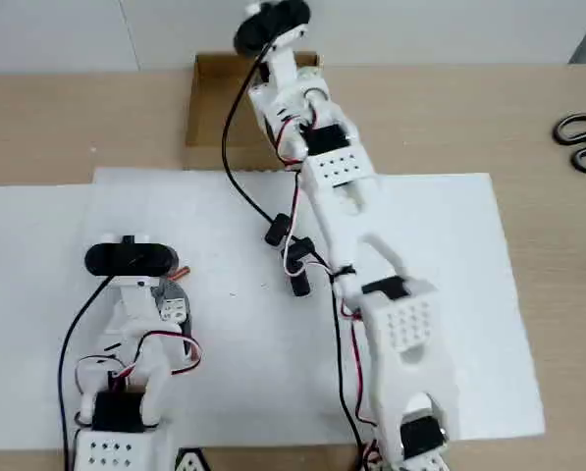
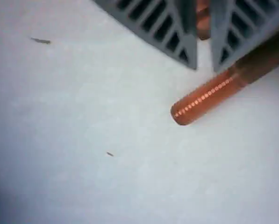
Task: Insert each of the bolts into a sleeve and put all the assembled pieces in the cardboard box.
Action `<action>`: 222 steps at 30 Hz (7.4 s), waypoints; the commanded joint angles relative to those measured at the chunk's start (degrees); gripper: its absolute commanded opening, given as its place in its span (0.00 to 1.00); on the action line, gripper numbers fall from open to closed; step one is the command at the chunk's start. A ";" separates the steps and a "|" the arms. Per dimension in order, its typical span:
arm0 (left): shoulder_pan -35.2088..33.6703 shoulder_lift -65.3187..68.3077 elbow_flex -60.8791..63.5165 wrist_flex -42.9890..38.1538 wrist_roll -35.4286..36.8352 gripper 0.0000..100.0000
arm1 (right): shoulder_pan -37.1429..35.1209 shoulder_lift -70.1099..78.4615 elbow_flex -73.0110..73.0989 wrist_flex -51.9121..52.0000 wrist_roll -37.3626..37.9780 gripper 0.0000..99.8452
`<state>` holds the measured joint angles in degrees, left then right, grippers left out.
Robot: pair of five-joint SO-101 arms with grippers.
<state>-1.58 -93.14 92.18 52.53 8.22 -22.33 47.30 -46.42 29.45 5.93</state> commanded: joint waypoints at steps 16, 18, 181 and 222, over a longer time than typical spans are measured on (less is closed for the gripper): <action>0.00 0.18 -0.31 -1.32 0.00 0.01 | -0.66 14.37 -35.43 25.98 0.70 0.22; 0.00 0.18 -0.31 -1.32 0.00 0.01 | -1.36 14.37 -39.82 33.45 0.70 0.22; -3.69 31.74 -46.29 27.43 21.19 0.01 | 8.75 -84.44 66.02 64.48 -37.63 0.00; 0.88 58.29 -44.44 24.09 23.56 0.11 | 17.36 -102.73 83.69 59.38 -34.73 0.00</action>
<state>-0.88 -34.77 47.52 78.02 32.04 -5.45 -55.03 37.63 89.93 -29.58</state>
